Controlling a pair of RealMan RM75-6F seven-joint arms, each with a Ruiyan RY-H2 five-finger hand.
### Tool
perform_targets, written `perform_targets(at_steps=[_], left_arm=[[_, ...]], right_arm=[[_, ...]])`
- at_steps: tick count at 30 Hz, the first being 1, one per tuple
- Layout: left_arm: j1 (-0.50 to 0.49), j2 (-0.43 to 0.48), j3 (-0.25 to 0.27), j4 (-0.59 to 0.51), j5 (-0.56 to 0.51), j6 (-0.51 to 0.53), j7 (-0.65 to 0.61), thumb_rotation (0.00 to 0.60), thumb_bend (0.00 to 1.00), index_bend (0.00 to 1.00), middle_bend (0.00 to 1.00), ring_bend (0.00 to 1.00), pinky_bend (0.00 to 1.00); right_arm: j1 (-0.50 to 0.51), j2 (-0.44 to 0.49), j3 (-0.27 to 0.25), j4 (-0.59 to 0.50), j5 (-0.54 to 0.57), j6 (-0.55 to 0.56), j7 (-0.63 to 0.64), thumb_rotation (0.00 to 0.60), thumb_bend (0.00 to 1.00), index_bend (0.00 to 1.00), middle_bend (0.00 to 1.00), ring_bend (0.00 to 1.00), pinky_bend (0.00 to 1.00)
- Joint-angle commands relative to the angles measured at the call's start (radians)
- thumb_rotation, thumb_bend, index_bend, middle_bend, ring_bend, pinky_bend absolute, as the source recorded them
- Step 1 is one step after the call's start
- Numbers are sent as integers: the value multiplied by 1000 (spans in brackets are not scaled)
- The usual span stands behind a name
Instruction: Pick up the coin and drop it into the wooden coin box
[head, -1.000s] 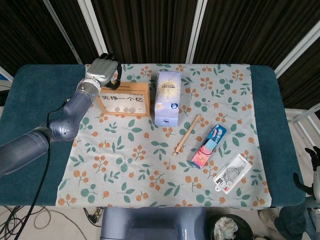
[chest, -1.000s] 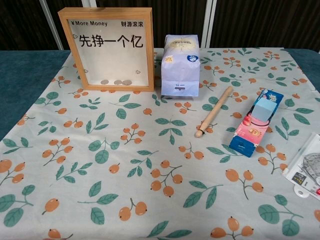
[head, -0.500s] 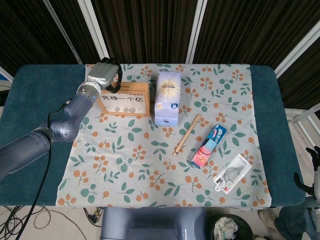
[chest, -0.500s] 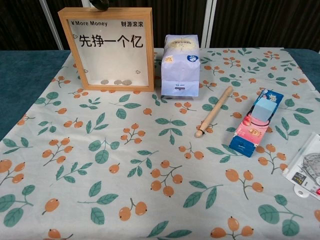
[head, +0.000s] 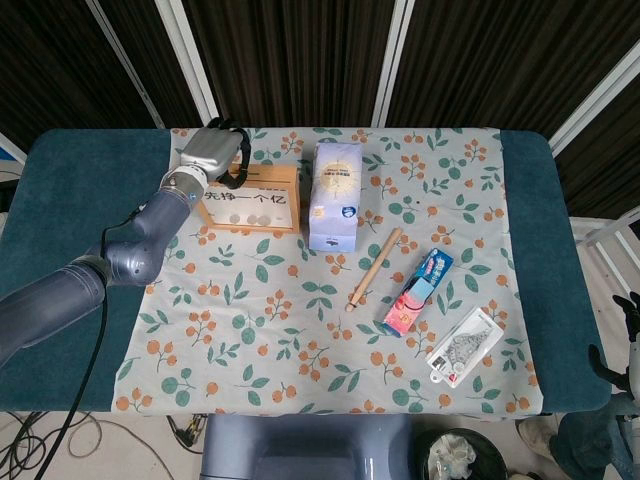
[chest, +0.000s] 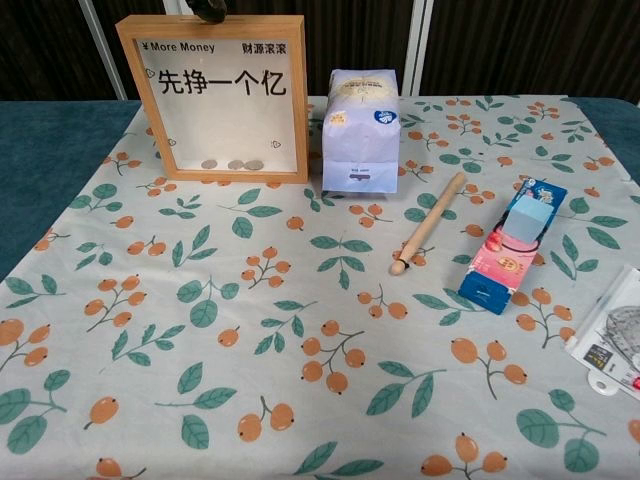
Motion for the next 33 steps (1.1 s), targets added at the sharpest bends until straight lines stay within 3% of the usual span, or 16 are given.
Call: perform_targets(at_steps=[1, 24, 33], left_arm=[[-6, 1, 9, 0, -8, -6, -1, 600, 525, 546, 190, 0, 0], [-34, 0, 43, -9, -21, 25, -7, 600, 525, 531, 170, 0, 0], [-25, -16, 34, -11, 1, 92, 6, 600, 524, 531, 173, 0, 0]], right_arm=[[0, 0, 0, 0, 1, 0, 0, 600, 439, 145, 70, 11, 0], [0, 3, 2, -6, 13, -4, -8, 600, 439, 146, 70, 11, 0], [0, 4, 3, -9, 19, -5, -9, 600, 440, 145, 70, 11, 0]])
